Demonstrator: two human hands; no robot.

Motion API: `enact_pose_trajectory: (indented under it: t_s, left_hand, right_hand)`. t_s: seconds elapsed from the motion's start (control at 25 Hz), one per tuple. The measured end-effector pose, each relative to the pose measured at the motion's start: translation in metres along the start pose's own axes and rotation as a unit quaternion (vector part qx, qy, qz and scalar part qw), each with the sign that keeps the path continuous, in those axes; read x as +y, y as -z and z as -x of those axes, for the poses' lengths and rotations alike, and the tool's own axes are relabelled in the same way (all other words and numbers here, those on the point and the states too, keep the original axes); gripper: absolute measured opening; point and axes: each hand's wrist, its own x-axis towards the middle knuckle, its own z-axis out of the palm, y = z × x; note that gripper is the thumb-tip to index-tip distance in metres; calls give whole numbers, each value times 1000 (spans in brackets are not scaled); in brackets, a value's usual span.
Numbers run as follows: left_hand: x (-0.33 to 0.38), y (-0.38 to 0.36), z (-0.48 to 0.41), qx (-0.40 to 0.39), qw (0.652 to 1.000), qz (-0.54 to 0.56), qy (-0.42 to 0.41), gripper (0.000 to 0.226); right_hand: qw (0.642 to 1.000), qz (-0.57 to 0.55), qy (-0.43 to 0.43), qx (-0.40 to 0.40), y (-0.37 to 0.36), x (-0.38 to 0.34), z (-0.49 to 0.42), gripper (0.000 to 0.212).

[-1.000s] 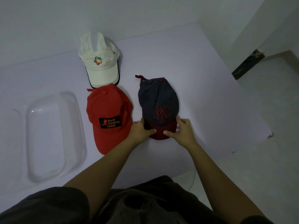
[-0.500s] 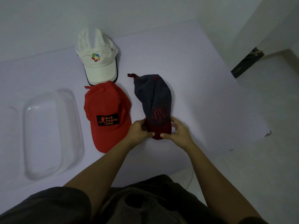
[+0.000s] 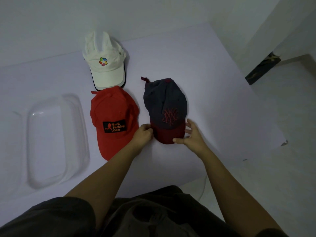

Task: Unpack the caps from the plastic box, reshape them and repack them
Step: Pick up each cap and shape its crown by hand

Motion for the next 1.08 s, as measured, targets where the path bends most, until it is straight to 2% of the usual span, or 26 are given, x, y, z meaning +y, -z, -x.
enact_pose_trajectory:
  t_s: [0.24,0.32,0.44,0.64,0.8,0.88,0.96,1.08]
  left_hand:
    - [7,-8,-1,16,996,-78,-33,46]
    - [9,-10,-2,31,993,-102,-50,44]
    - [13,-11,-4,38,986,-139,-85,41]
    - [10,-9,-12,7,976,-192,-103,35]
    - [10,-9,-7,0,958,-266,-109,50]
    - [13,-9,6,19,942,-304,-141,61]
    - [17,-2,21,62,915,-338,-211,63]
    - [30,20,41,119,891,-290,-328,54]
  right_hand:
    - [996,74,35,20,1,1,-6,103]
    - [996,74,37,13,1,-2,-9,108]
    - [995,91,36,18,-1,-6,-12,104]
    - [992,121,32,1,-4,-4,-14,102]
    - [988,150,30,-3,-4,-8,-13,106]
    - [986,163,16,0,-6,-13,-9,110]
    - [987,151,24,52,-9,-22,-3,110]
    - [957,144,179,179,-15,-45,3,89]
